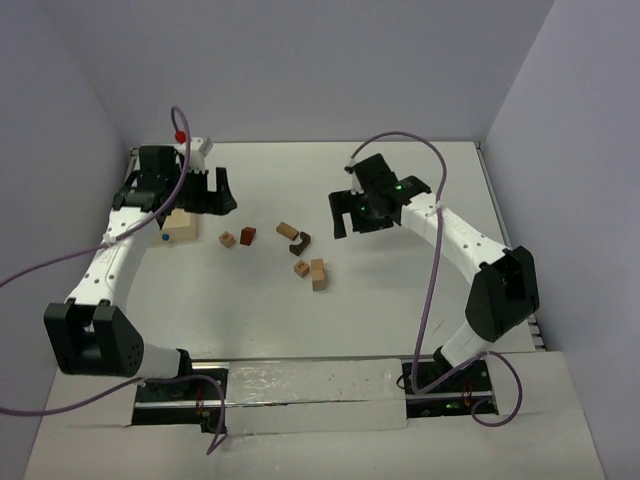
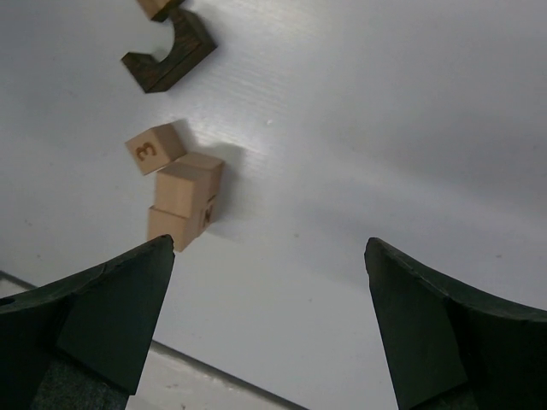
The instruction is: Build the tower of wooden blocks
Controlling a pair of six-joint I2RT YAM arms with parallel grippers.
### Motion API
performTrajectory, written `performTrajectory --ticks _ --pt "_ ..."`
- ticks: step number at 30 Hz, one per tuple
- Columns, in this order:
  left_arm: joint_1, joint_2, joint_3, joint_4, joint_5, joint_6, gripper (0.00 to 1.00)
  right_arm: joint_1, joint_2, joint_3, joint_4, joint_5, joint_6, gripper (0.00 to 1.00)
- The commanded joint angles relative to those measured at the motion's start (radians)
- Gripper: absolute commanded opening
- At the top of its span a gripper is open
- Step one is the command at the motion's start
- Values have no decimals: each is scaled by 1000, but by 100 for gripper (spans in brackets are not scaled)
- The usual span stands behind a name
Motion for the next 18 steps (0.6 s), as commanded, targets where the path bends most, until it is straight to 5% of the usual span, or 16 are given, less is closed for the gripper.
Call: performTrajectory --ticks 1,6,10,14,18 --pt "22 -177 -129 -1 -30 -10 99 81 16 50 -35 152 106 100" --pt "22 -271 -216 -23 -61 13 99 130 68 61 -23 136 111 100" --pt "22 -355 -312 -28 49 89 99 157 73 56 -1 137 62 100" --pt "10 -445 -450 47 313 231 80 110 31 51 15 135 -28 100" --pt "-43 -344 -395 40 534 474 69 -32 13 49 -8 -50 -86 100"
